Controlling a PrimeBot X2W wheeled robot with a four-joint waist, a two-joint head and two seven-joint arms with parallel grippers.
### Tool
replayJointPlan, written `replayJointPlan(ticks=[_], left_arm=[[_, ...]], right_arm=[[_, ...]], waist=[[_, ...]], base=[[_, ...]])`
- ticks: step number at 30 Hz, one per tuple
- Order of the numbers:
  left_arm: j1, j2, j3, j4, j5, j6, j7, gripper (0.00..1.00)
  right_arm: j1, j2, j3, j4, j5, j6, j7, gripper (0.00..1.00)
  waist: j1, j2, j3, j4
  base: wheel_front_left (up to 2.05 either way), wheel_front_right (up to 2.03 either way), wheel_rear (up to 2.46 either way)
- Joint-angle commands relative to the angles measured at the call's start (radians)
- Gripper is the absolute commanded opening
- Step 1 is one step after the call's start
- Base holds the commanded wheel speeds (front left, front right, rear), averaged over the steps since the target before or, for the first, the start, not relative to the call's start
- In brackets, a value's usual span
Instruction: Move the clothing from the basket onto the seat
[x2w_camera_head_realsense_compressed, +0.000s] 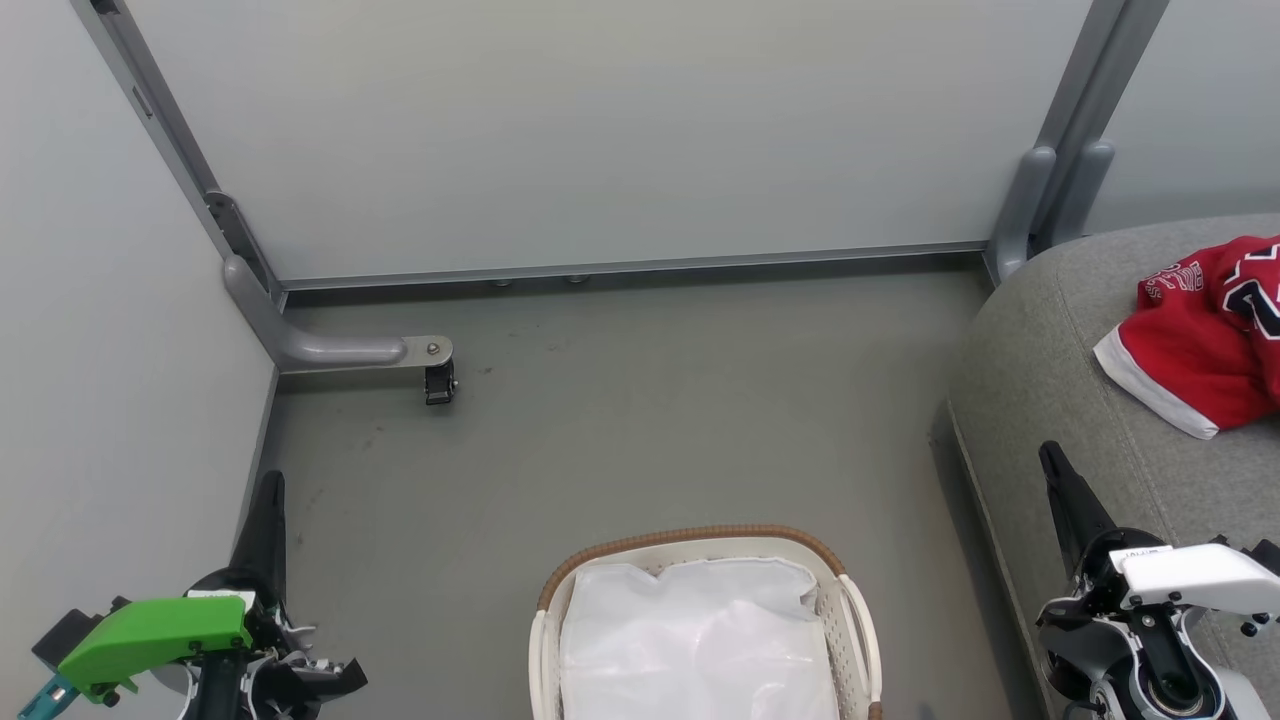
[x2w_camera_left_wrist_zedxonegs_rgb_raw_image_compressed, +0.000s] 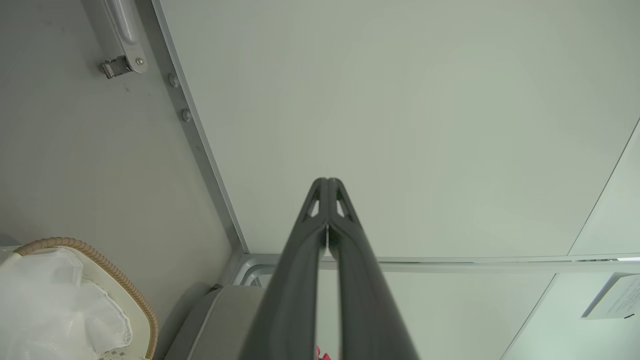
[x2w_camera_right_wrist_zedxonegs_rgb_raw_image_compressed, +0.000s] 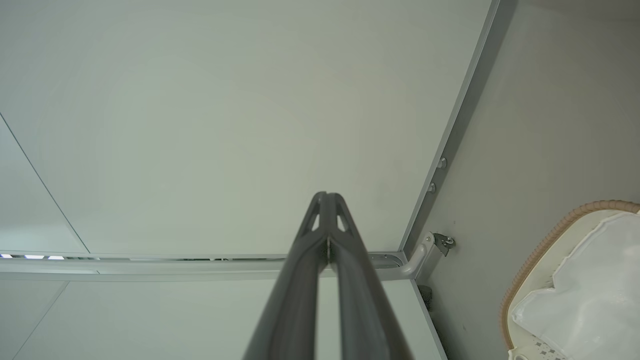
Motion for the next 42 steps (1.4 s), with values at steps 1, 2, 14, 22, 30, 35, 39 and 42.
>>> replayJointPlan(ticks=[1, 2, 14, 22, 30, 35, 39, 42], left_arm=[[-0.017, 0.008, 0.004, -0.007, -0.021, -0.005, 0.007, 0.00], [-0.017, 0.008, 0.004, -0.007, -0.028, -0.005, 0.010, 0.00], [-0.017, 0.008, 0.005, -0.009, -0.043, -0.006, 0.014, 0.00], [-0.017, 0.008, 0.005, -0.009, -0.043, -0.006, 0.013, 0.00], [-0.017, 0.008, 0.005, -0.009, -0.043, -0.006, 0.013, 0.00], [-0.017, 0.008, 0.005, -0.009, -0.043, -0.006, 0.013, 0.00], [-0.017, 0.008, 0.005, -0.009, -0.043, -0.006, 0.013, 0.00], [-0.017, 0.008, 0.005, -0.009, -0.043, -0.006, 0.013, 0.00]], right_arm=[[0.009, -0.002, -0.004, -0.007, 0.022, -0.001, 0.006, 0.00], [0.010, -0.002, -0.004, -0.008, 0.029, -0.001, 0.008, 0.00], [0.011, -0.002, -0.005, -0.010, 0.046, -0.001, 0.012, 0.00], [0.010, -0.002, -0.005, -0.010, 0.046, -0.001, 0.012, 0.00], [0.010, -0.002, -0.005, -0.010, 0.046, -0.001, 0.012, 0.00], [0.010, -0.002, -0.005, -0.010, 0.046, -0.001, 0.012, 0.00], [0.010, -0.002, -0.005, -0.010, 0.046, -0.001, 0.012, 0.00], [0.010, -0.002, -0.005, -0.010, 0.046, -0.001, 0.012, 0.00]], waist=[[0.0000, 0.0018, 0.000, 0.000], [0.0000, 0.0018, 0.000, 0.000], [0.0000, 0.0019, -0.001, 0.000], [0.0000, 0.0019, -0.001, 0.000], [0.0000, 0.0019, -0.001, 0.000], [0.0000, 0.0019, -0.001, 0.000], [0.0000, 0.0019, -0.001, 0.000], [0.0000, 0.0019, -0.001, 0.000]], base=[[0.00, 0.00, 0.00], [0.00, 0.00, 0.00], [0.00, 0.00, 0.00], [0.00, 0.00, 0.00], [0.00, 0.00, 0.00], [0.00, 0.00, 0.00], [0.00, 0.00, 0.00], [0.00, 0.00, 0.00]])
